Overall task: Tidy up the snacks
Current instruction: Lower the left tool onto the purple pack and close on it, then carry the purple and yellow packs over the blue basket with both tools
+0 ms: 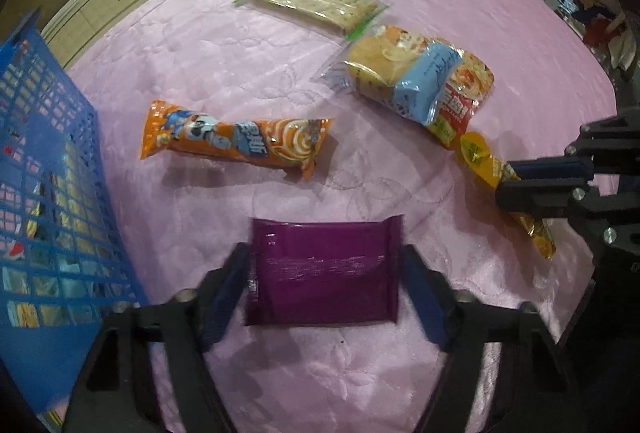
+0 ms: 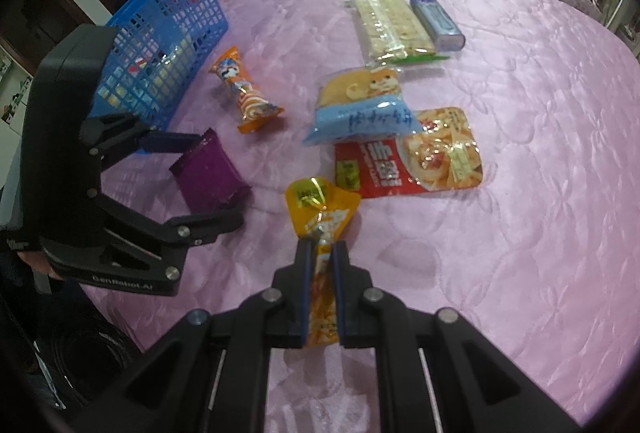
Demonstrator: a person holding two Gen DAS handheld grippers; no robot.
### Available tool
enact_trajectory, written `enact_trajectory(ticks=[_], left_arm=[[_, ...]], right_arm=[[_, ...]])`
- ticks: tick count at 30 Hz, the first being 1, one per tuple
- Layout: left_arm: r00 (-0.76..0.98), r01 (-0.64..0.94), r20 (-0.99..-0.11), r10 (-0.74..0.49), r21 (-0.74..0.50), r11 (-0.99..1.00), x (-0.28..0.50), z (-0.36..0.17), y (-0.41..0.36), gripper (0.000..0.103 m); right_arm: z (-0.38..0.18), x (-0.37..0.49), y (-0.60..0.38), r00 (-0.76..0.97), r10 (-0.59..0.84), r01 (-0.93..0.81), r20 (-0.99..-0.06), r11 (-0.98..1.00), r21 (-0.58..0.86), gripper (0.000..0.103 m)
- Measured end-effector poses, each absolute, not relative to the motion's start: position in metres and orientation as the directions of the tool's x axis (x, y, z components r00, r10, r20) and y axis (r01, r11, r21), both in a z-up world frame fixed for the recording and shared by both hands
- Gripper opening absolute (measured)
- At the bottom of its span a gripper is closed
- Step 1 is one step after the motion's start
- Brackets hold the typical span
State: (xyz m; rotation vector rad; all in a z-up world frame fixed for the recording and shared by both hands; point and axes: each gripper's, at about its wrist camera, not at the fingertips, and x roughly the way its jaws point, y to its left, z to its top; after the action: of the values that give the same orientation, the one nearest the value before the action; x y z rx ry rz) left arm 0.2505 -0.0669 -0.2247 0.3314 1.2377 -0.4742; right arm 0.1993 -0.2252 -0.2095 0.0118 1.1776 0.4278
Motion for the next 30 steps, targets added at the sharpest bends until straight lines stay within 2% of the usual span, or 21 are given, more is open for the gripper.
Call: enact_trajectory(ticks=[6, 13, 30], left_arm=[[0.260, 0.498, -0.952, -0.160, -0.010, 0.867, 0.241, -0.221, -0.060, 0.051], [0.325, 0.460, -0.929, -0.178, -0.010, 0.888, 0.220, -0.201, -0.052, 0.051], [0.538, 0.384, -0.820, -0.196, 0.031, 0.923, 0.171, -0.083, -0.016, 0.051]], right_arm=[[-0.206, 0.197, -0.224, 0.315, 0.344, -0.316, -0.884, 0.917, 0.244, 0.013], [-0.190, 0.190, -0.222, 0.342, 0.333, -0.324, -0.879, 0.920, 0.222, 0.013], [-0.093, 0.164, -0.181, 0.492, 0.331, -0.409, -0.805, 0.904, 0.121, 0.013]])
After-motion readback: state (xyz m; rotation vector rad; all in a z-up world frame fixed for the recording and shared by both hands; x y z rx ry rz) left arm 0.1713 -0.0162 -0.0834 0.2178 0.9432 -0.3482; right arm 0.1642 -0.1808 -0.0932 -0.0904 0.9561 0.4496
